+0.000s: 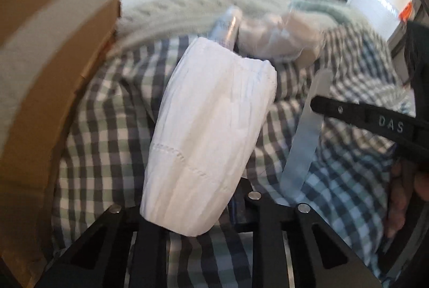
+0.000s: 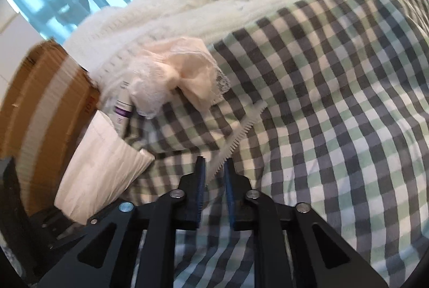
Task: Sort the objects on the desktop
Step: 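Grasp the white fine-tooth comb with the right gripper while the left holds the tissue pack, then carry the tissue pack and comb into the box and open both grippers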
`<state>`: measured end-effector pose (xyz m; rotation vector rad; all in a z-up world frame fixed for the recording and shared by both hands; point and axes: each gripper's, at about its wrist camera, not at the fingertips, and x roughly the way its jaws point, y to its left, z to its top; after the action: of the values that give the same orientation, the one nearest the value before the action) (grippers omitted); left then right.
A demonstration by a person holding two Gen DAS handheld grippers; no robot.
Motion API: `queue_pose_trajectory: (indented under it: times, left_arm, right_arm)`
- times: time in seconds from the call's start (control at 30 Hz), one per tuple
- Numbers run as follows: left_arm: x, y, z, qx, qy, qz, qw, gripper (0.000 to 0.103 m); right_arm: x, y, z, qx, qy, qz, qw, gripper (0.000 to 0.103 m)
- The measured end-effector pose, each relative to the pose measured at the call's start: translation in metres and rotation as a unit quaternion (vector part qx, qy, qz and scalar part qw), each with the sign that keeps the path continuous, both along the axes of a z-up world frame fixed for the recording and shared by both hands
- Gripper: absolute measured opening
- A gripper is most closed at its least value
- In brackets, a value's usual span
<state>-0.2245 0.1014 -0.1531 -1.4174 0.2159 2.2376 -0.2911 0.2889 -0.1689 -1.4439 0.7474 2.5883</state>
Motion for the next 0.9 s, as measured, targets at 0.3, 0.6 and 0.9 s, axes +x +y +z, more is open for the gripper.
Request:
queue_pose_trajectory:
  times: [0.3, 0.6, 0.9]
  left_arm:
    - [0.017, -0.016, 0.038, 0.064, 0.037, 0.012, 0.9971, 0.012]
    - [0.035, -0.015, 0.101, 0.098, 0.082, 0.015, 0.9916, 0.012]
    - [0.018, -0.065, 0.167, 0.111, 0.129, 0.072, 0.9827, 0.012]
  right_arm:
    - [0.030, 0.003, 0.029, -0.047, 0.064, -0.012, 0.997, 0.006]
    - [0.060, -0.018, 0.090, -0.040, 0.125, 0.019, 0.991, 0.004]
    - [0.064, -0.066, 0.164, -0.006, 0.181, 0.078, 0.980, 0.004]
